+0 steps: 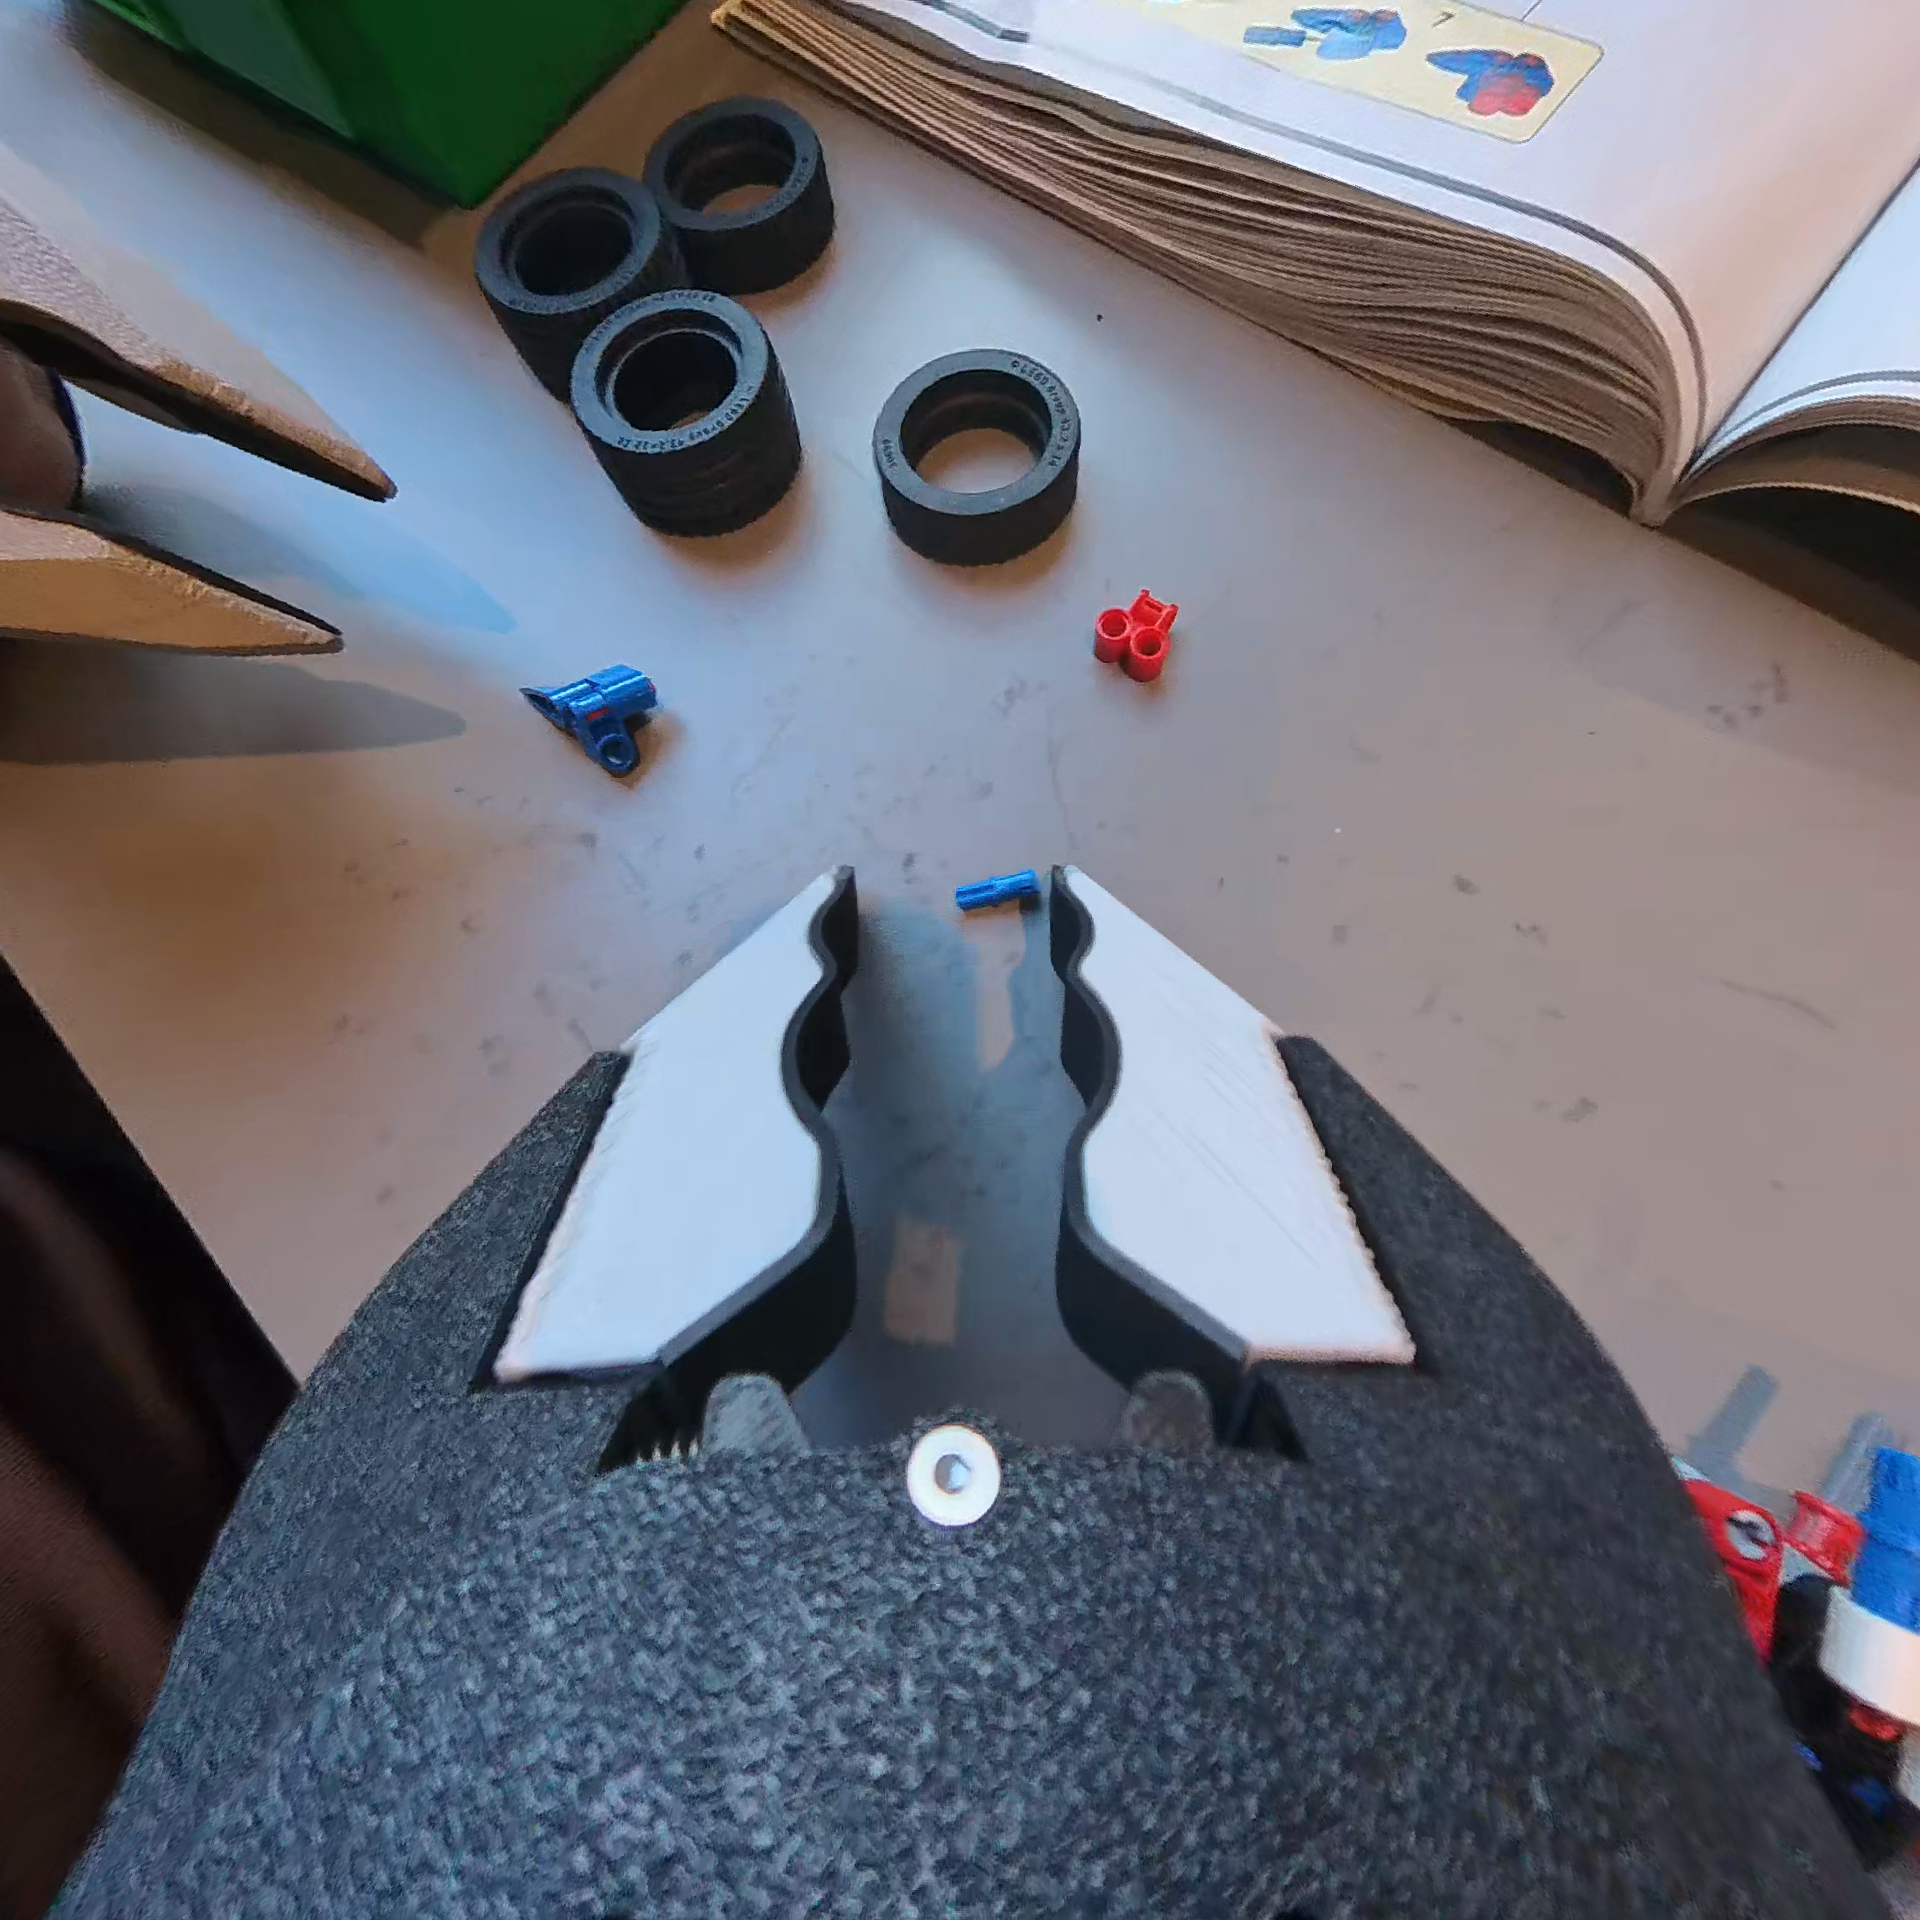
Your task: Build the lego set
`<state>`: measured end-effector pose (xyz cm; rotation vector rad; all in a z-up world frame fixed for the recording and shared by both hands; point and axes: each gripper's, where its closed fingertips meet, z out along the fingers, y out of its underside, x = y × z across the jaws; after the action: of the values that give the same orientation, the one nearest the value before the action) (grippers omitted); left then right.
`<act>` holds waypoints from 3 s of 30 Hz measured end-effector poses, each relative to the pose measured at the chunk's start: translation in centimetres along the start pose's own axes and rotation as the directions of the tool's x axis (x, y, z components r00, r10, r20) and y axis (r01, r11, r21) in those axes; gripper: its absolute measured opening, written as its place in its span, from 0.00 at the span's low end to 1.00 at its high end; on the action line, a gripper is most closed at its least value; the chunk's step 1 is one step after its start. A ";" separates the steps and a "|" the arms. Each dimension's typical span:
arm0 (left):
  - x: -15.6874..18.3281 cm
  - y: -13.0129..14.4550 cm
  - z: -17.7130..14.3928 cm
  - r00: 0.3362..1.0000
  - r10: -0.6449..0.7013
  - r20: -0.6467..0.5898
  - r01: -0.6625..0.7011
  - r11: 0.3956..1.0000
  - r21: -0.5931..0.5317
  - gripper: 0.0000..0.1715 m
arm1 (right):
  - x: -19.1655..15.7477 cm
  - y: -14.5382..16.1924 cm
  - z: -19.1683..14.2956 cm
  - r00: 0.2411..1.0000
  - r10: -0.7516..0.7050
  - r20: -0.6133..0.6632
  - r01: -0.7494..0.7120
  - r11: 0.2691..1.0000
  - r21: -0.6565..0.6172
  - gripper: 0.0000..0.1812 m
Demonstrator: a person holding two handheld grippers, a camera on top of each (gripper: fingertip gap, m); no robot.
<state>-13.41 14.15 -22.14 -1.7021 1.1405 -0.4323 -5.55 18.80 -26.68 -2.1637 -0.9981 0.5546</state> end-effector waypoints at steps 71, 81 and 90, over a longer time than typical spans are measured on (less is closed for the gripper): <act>0.2 3.6 2.5 0.955 -0.244 -0.171 0.189 0.939 -0.286 0.01 | -5.2 -1.6 0.1 0.938 -0.336 0.084 0.325 0.938 0.118 0.17; 1.3 1.2 2.0 0.761 -0.567 -0.314 0.517 0.824 -0.233 0.01 | -6.1 -1.6 1.6 0.865 -0.499 -0.052 0.501 0.863 0.060 0.15; 1.8 1.0 2.0 0.676 -0.636 -0.373 0.578 0.771 -0.266 0.01 | -6.0 -1.8 1.6 0.866 -0.496 -0.066 0.500 0.864 0.069 0.10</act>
<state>-11.52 13.64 -24.26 -2.1573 0.8776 -1.2537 -11.15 15.60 -25.87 -1.7343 -1.4187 0.2867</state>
